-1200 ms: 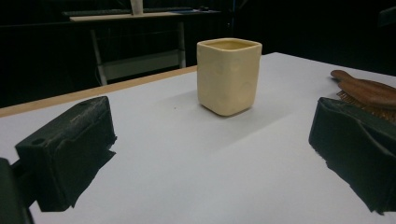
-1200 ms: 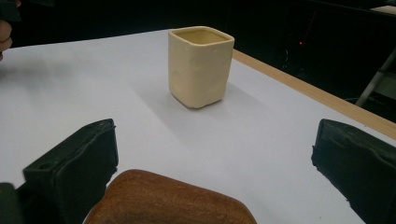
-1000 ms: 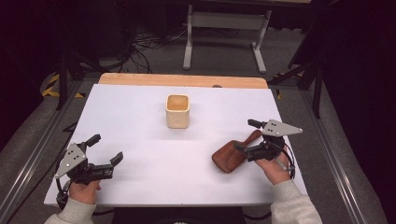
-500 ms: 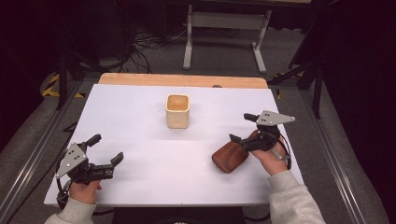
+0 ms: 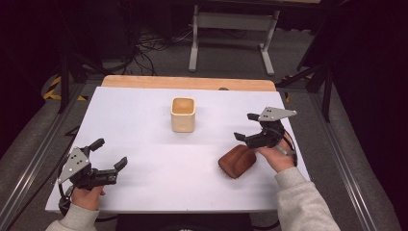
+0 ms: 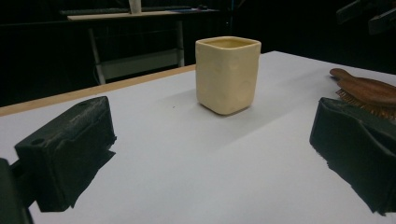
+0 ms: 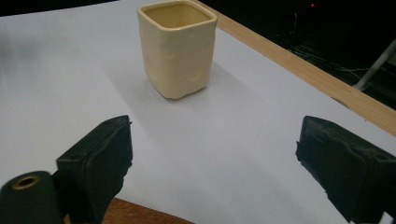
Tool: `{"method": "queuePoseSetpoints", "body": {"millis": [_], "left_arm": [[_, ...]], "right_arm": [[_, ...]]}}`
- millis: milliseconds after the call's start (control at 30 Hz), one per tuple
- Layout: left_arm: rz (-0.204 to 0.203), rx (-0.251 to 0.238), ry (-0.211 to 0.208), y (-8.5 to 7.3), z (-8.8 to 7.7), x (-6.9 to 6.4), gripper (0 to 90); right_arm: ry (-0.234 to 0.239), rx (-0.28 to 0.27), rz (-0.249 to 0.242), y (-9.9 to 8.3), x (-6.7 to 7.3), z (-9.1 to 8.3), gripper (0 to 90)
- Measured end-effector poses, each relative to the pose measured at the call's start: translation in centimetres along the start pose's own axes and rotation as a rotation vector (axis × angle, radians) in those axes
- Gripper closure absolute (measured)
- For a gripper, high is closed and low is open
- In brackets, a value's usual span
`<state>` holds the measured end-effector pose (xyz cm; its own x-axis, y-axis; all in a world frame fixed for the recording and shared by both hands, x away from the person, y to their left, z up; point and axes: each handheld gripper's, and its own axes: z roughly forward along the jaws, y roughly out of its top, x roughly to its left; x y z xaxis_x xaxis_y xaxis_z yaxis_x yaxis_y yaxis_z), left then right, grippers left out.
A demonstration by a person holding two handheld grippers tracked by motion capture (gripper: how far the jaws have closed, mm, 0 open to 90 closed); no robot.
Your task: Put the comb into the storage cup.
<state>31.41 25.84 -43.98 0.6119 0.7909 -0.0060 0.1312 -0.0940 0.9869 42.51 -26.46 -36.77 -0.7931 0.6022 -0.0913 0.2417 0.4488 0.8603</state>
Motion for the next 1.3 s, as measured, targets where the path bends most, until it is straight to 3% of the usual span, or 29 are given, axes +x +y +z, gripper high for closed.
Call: {"method": "queuePoseSetpoints", "body": {"millis": [100, 167, 200, 233, 300, 333, 400, 433, 467, 500, 867, 967, 1033, 1300], "left_arm": [[0.001, 0.000, 0.001, 0.0, 0.0, 0.0, 0.8], [-0.001, 0.000, -0.001, 0.0, 0.0, 0.0, 0.8], [-0.001, 0.000, -0.001, 0.0, 0.0, 0.0, 0.8], [0.001, 0.000, 0.001, 0.0, 0.0, 0.1, 0.8], [0.000, -0.003, 0.001, 0.0, 0.0, 0.1, 0.8], [0.000, -0.003, 0.002, 0.0, 0.0, 0.1, 0.8], [0.000, 0.000, 0.000, 0.0, 0.0, 0.1, 0.8], [0.000, 0.000, 0.000, 0.0, 0.0, 0.1, 0.8], [0.000, -0.002, 0.001, 0.0, 0.0, 0.1, 0.8], [0.000, -0.003, 0.001, 0.0, 0.0, 0.1, 0.8], [0.000, -0.001, 0.001, 0.0, 0.0, 0.1, 0.8], [0.000, 0.000, 0.000, 0.0, 0.0, 0.1, 0.8], [-0.002, 0.000, 0.001, 0.0, 0.0, 0.1, 0.8], [-0.002, -0.001, 0.000, 0.0, 0.0, 0.1, 0.8]], "right_arm": [[0.021, 0.025, -0.008, 0.1, -0.2, 0.3, 20.7], [0.037, 0.047, -0.009, 0.2, -0.4, 0.3, 31.7], [0.037, 0.047, -0.009, 0.2, -0.4, 0.3, 31.7], [0.044, 0.085, -0.020, 0.2, -0.6, 0.4, 44.0], [0.044, 0.097, -0.023, 0.2, -0.6, 0.5, 49.4], [0.045, 0.113, -0.027, 0.2, -0.7, 0.5, 56.6], [0.043, 0.159, -0.035, 0.3, -0.7, 0.7, 79.1], [0.043, 0.159, -0.035, 0.3, -0.7, 0.7, 79.1], [0.043, 0.186, -0.038, 0.4, -0.9, 0.8, 87.6], [0.041, 0.199, -0.038, 0.4, -0.9, 0.9, 89.8], [-0.022, 0.357, -0.053, -0.2, -2.3, 2.2, 90.0], [-0.022, 0.391, -0.054, -0.5, -2.6, 2.6, 90.0], [-0.033, 0.449, -0.067, -0.7, -2.9, 3.1, 90.0], [-0.022, 0.548, -0.076, -1.2, -3.5, 4.1, 90.0]]}}
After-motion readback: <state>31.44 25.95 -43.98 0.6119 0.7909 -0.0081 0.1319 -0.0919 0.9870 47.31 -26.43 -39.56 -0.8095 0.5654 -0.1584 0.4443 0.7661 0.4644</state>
